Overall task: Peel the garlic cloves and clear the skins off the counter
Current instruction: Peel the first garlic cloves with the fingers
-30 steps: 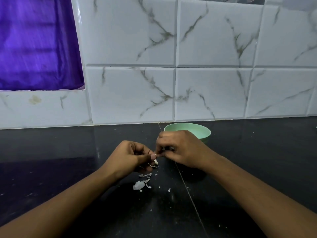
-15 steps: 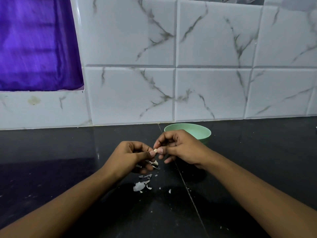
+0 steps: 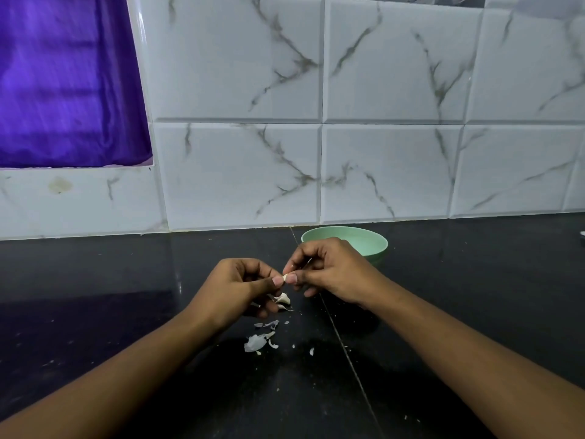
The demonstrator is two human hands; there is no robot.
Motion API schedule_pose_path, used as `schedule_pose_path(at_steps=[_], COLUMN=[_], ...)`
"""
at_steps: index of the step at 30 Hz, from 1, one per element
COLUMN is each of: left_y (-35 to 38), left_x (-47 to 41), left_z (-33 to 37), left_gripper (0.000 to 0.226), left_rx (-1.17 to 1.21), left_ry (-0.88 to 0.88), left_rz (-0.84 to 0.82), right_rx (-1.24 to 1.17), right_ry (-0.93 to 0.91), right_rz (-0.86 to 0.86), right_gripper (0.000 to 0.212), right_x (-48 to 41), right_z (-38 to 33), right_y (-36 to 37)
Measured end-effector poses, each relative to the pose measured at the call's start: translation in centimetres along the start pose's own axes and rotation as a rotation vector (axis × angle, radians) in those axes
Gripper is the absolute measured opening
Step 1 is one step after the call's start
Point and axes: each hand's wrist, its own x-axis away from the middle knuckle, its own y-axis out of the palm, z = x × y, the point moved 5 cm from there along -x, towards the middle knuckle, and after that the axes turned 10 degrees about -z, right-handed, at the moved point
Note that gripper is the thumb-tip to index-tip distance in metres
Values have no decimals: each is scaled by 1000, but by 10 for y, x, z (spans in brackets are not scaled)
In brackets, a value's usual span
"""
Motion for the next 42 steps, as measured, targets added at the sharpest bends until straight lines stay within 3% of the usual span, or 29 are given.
schedule_pose_path(at_steps=[6,16,26,37,42], left_y=[-2,-2,2,8,8], left_x=[1,3,0,1,1], left_z=[2,7,1,0,0], left_gripper=[10,13,14,16,17], left_rx=[-76,-286,107,207,240], left_ry=[39,112,-44,-62,-68], left_rz=[43,96,-1,-105,-124], right_rx=[-194,-90,202,195,408], right_ry=[77,94,-189,-297,-444], right_rz=[-27,-10,53,35,85], right_gripper=[11,8,9,6,8], right_x=[1,0,2,5,5], right_z=[5,7,-11,-13,-20], right_y=[3,3,2,0,0])
